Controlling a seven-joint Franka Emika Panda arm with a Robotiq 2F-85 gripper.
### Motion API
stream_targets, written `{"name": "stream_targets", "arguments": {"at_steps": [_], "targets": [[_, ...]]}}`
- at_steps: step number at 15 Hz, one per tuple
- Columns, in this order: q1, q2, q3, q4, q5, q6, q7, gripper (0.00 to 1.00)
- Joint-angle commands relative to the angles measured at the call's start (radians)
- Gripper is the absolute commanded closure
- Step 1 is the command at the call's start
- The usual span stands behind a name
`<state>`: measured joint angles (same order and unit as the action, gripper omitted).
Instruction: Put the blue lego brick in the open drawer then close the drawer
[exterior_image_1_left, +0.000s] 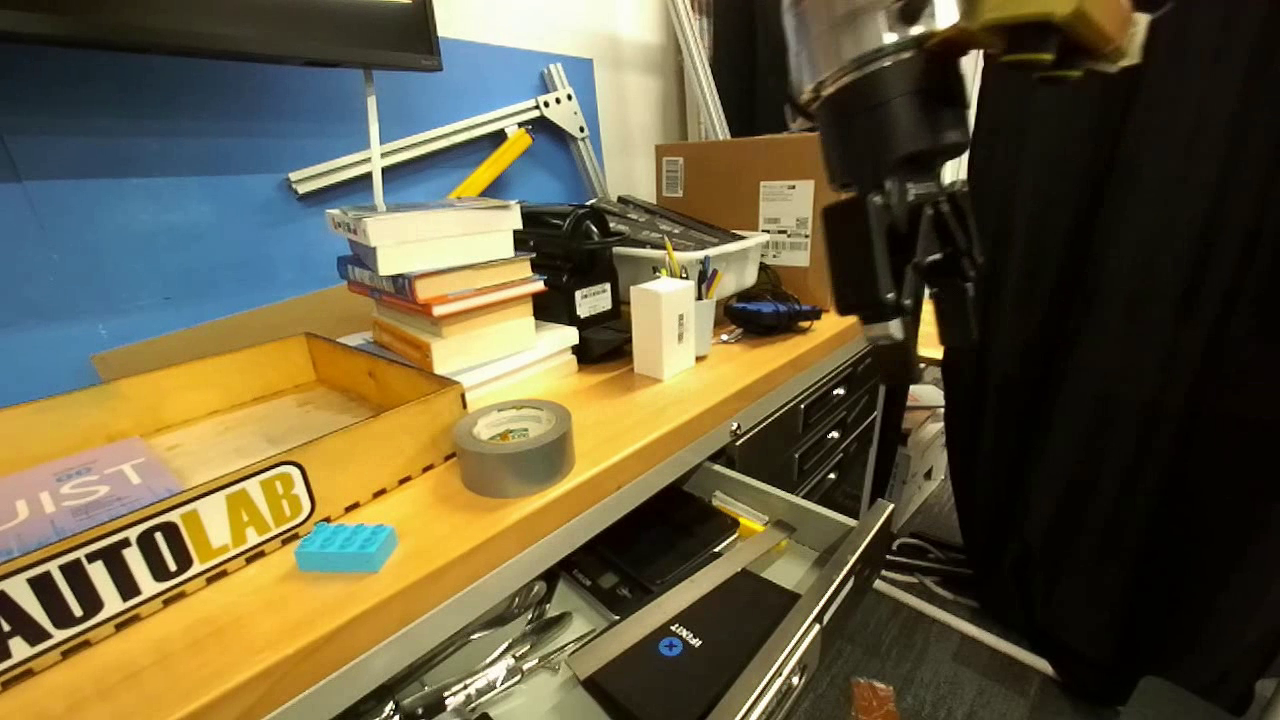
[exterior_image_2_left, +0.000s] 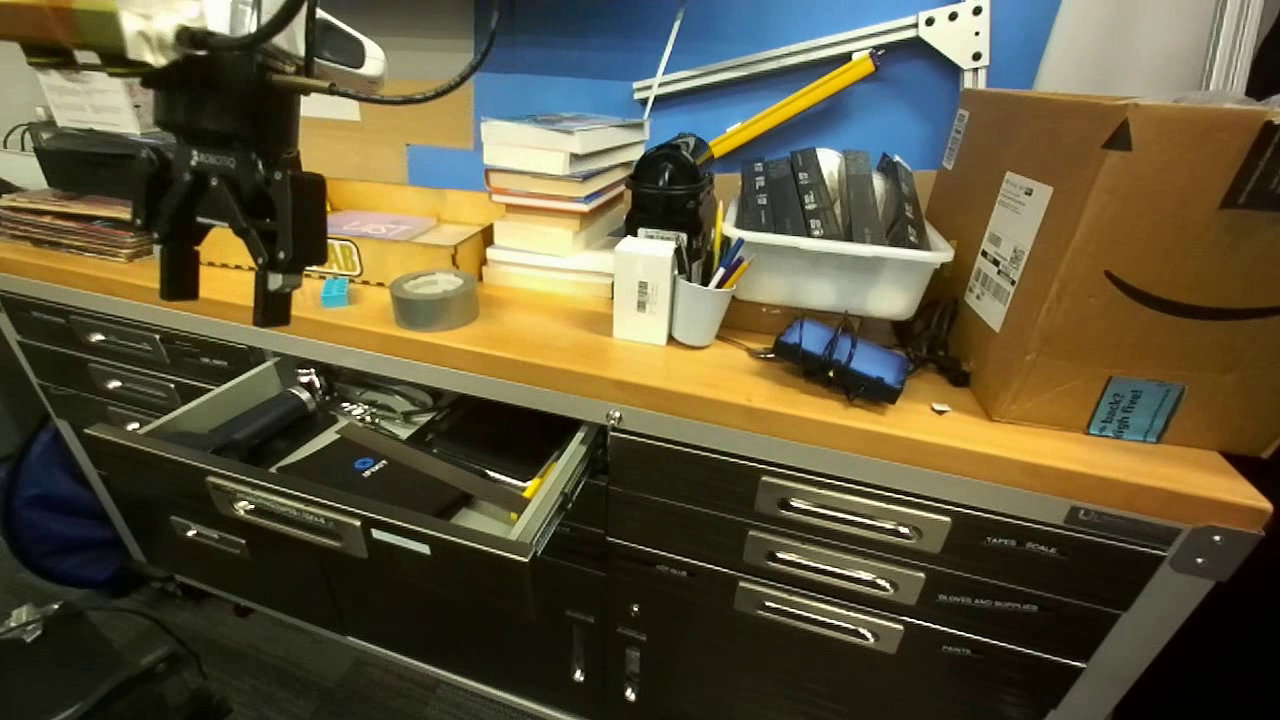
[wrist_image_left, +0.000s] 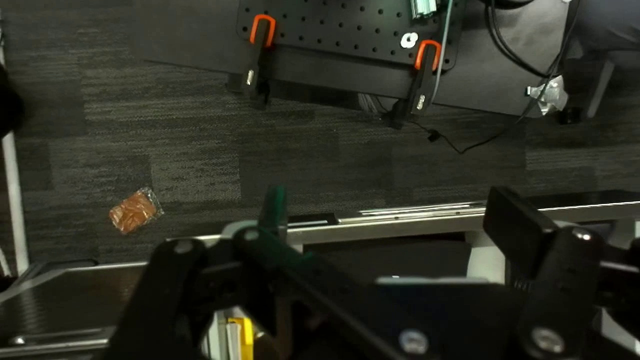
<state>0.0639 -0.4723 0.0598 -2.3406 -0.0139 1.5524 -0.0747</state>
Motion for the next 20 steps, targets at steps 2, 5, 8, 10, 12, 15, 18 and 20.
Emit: {"name": "stream_targets", "arguments": {"at_steps": [2,5,8,10,12,15,18,20], "targets": [[0.068,0.276,0.112,0.203,-0.009,0.085,0.09,0.0],[0.104,0.426,0.163,0.3,-0.019,0.194,0.145,0.0],[0.142,0.554,0.188,0.389,-0.016,0.277,0.175,0.0],[0.164,0.624,0.192,0.445,0.003,0.325,0.183,0.0],[0.183,0.684,0.194,0.493,0.025,0.366,0.176,0.0],[0.216,0.753,0.199,0.551,0.012,0.418,0.178,0.0],[0.25,0.818,0.204,0.606,0.003,0.435,0.169,0.0],[0.275,0.857,0.204,0.64,-0.011,0.445,0.17,0.0]]}}
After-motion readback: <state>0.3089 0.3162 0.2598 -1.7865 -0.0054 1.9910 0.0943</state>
